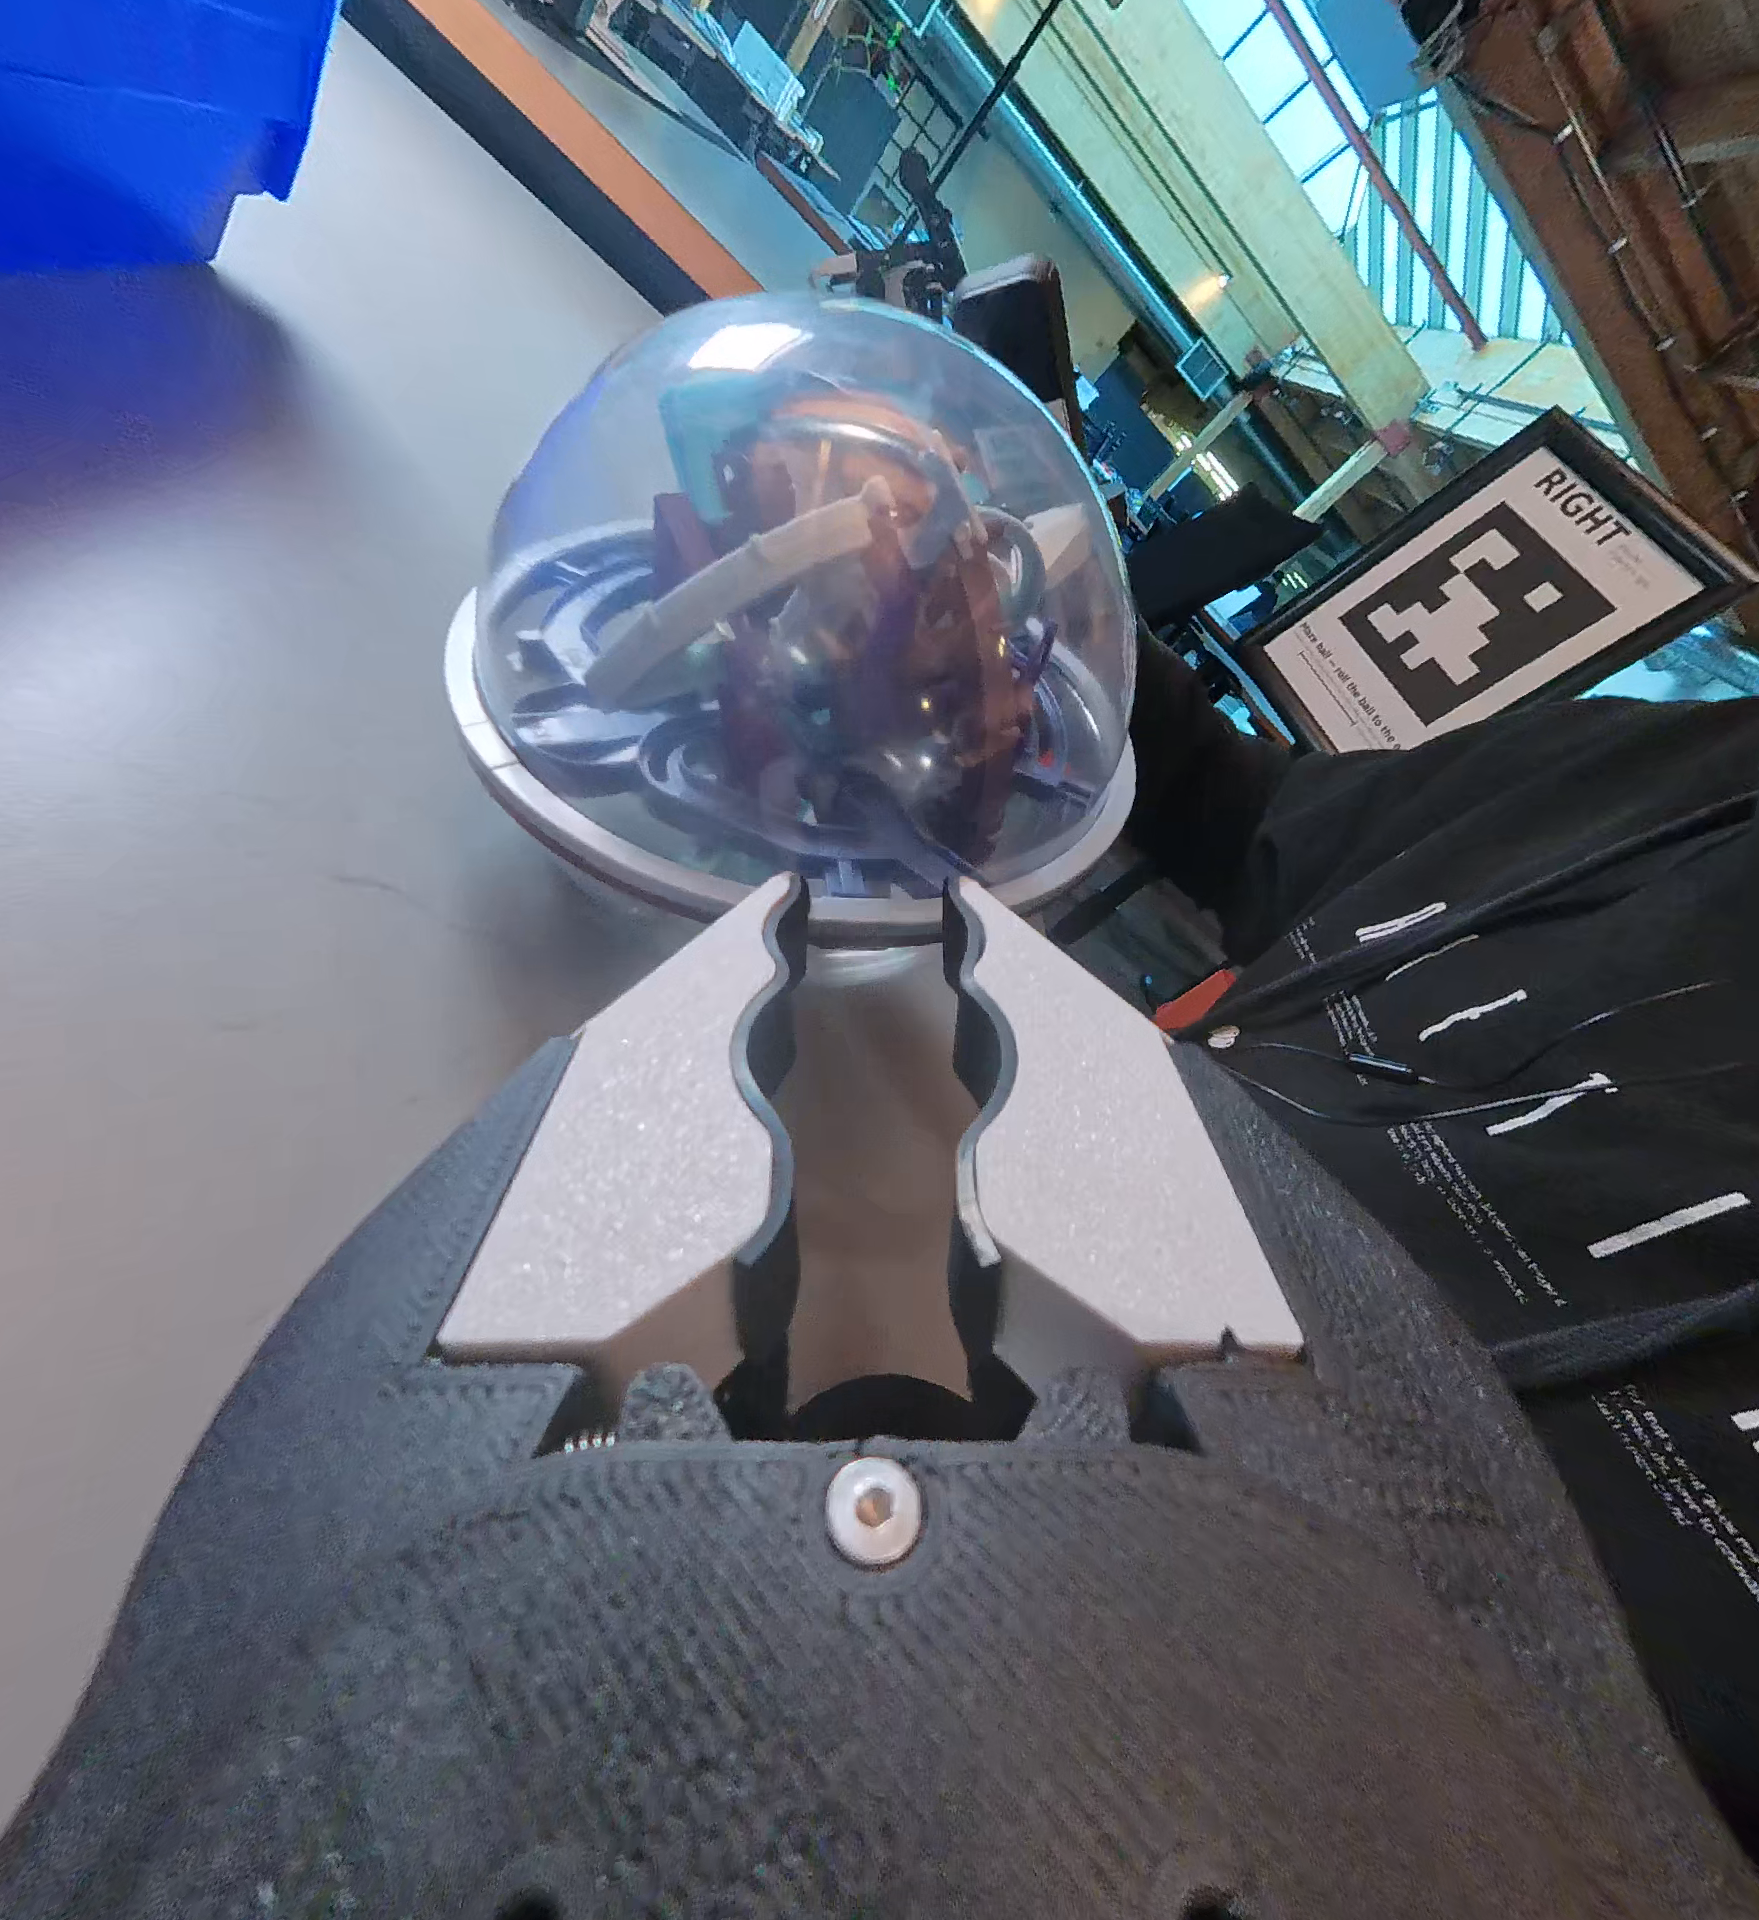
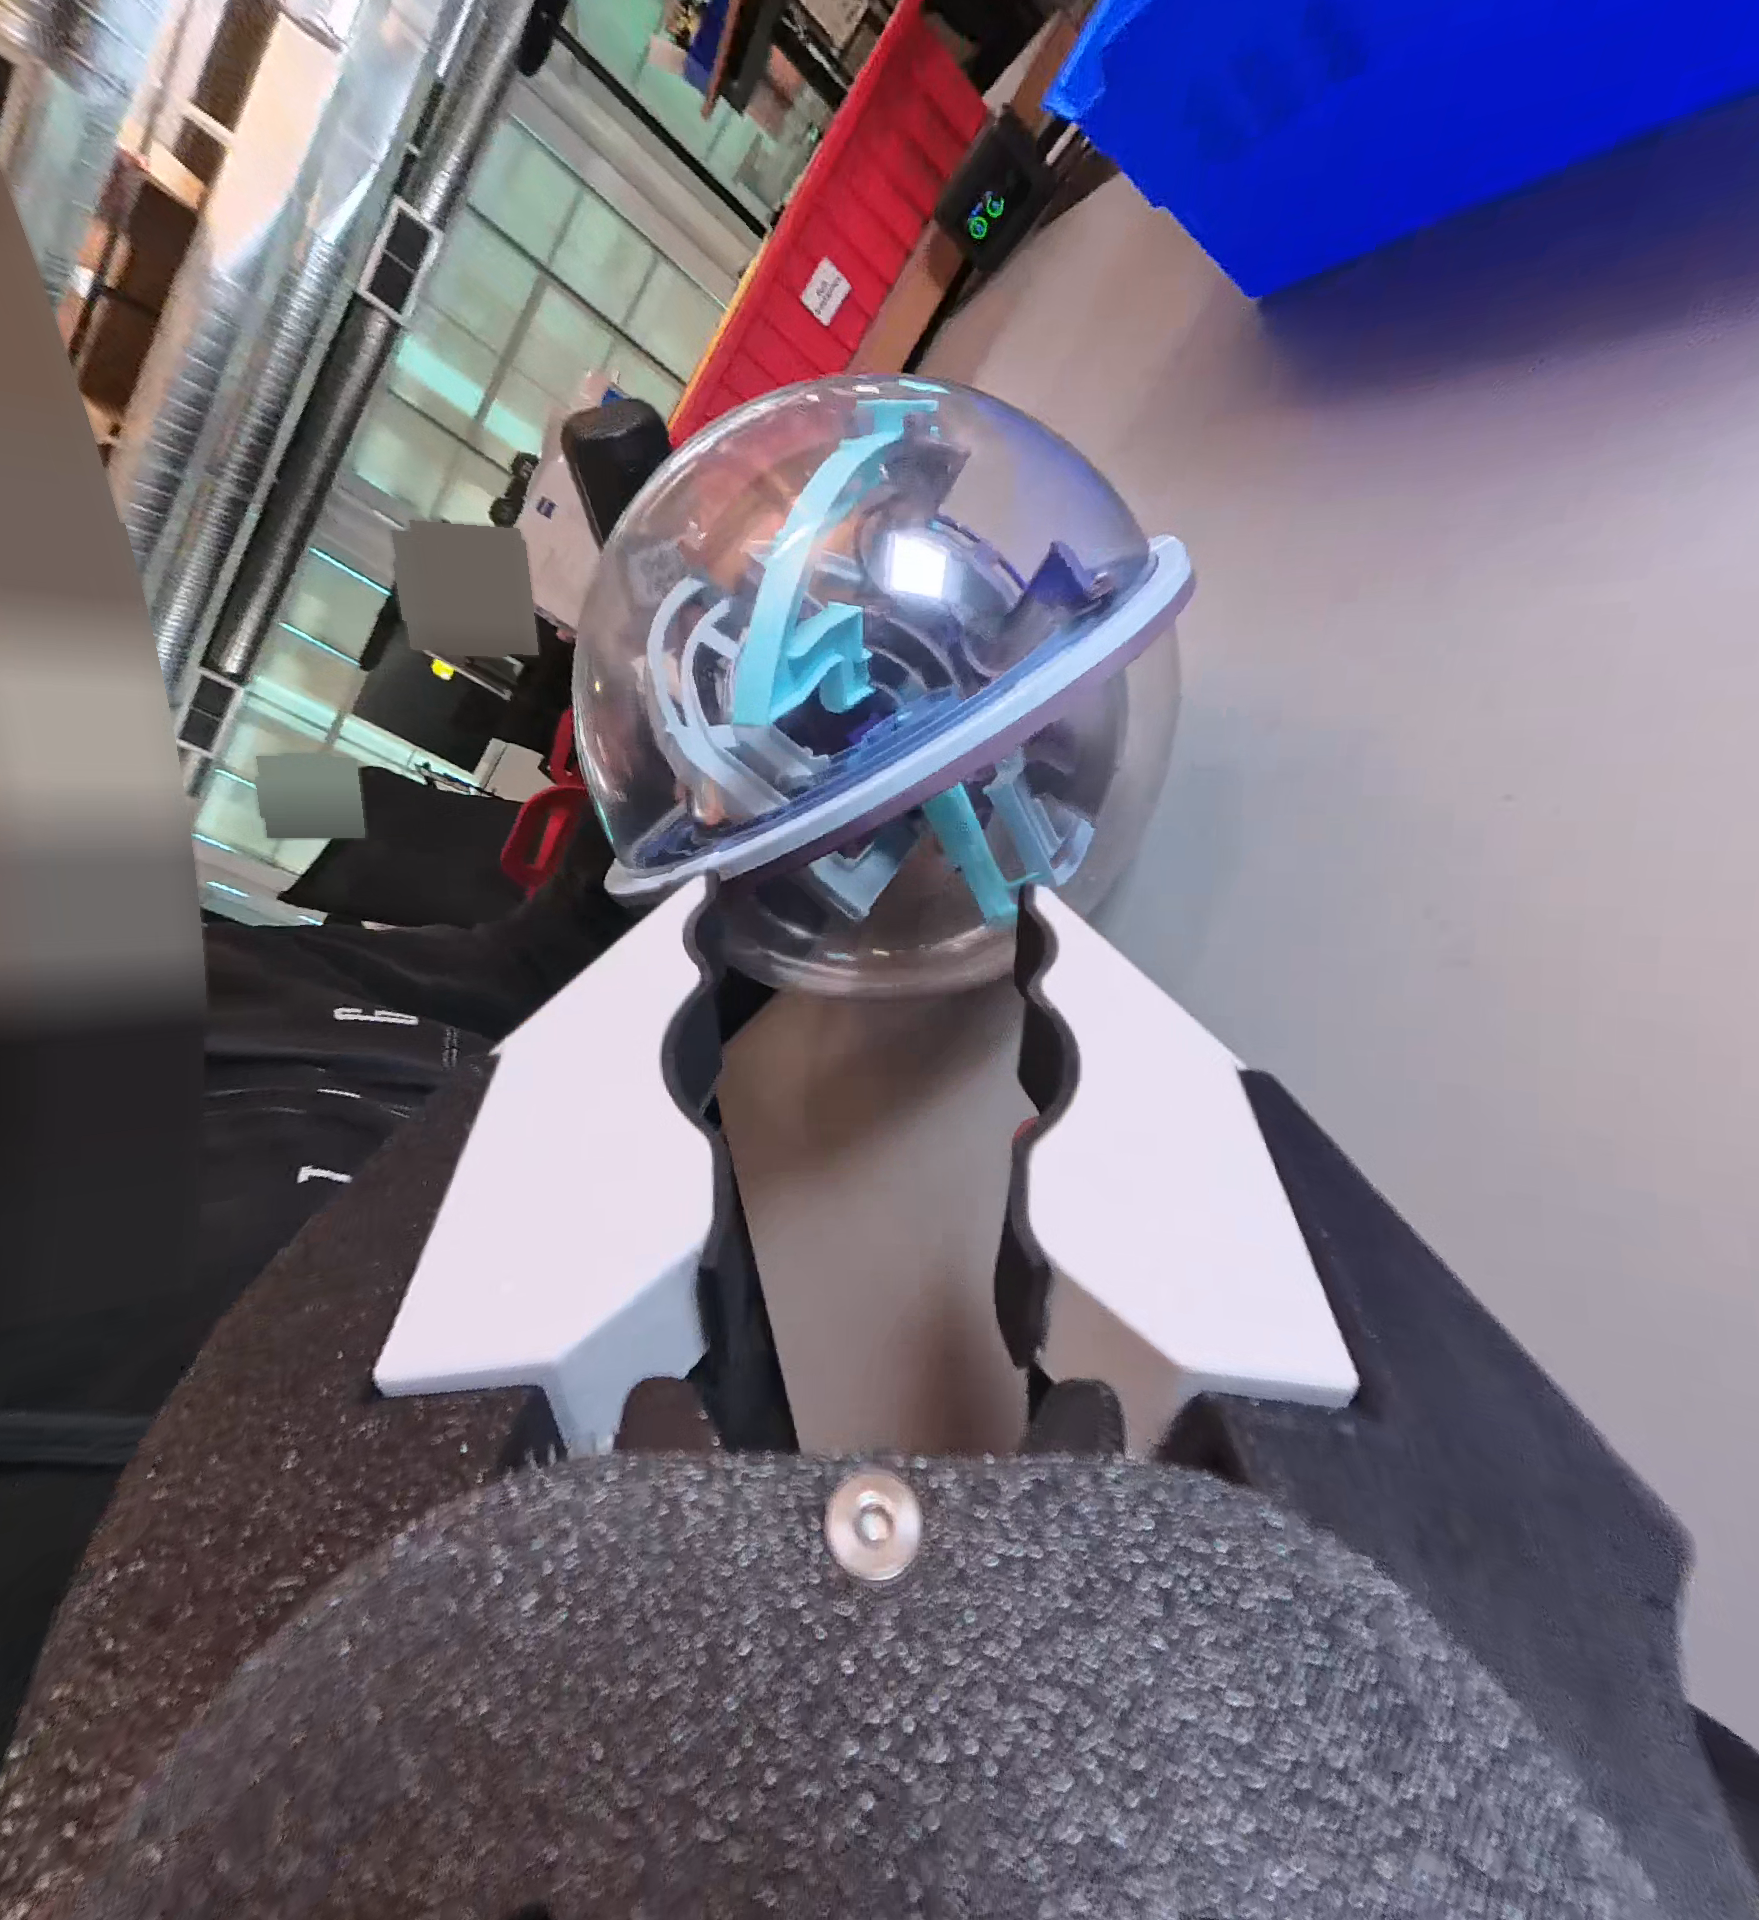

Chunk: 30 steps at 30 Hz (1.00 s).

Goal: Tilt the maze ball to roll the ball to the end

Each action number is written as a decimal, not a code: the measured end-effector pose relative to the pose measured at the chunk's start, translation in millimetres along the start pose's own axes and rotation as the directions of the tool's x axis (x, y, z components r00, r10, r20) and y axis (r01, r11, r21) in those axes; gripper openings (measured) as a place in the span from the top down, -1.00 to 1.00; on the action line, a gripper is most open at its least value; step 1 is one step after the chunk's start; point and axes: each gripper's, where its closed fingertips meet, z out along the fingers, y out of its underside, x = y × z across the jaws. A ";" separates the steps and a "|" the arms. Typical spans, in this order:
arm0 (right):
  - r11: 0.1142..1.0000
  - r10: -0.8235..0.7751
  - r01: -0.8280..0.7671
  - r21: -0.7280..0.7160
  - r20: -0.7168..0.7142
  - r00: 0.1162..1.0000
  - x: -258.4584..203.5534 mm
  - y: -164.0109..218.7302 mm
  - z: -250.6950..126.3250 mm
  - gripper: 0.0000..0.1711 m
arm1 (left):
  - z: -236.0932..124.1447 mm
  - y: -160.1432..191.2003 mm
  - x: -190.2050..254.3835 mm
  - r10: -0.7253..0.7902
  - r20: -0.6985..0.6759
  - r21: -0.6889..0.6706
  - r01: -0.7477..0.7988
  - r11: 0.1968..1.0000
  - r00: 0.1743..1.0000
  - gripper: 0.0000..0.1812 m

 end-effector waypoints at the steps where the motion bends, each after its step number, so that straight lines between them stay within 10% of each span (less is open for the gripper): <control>1: 1.000 0.007 -0.007 -0.009 0.007 1.000 -1.2 1.5 2.1 0.36 | 1.4 1.3 1.6 0.009 -0.002 -0.007 -0.009 1.000 1.000 0.74; 18: 0.996 -0.044 0.041 -0.077 -0.041 0.998 6.6 9.2 1.6 0.42 | 19.3 33.2 28.0 0.261 -0.001 -0.156 -0.258 0.953 0.965 0.69; 30: 0.996 -0.062 0.057 -0.065 -0.067 0.996 -3.0 -4.9 8.2 0.21 | -0.4 -0.5 -33.0 -0.184 -0.091 -0.146 0.170 0.975 0.979 0.48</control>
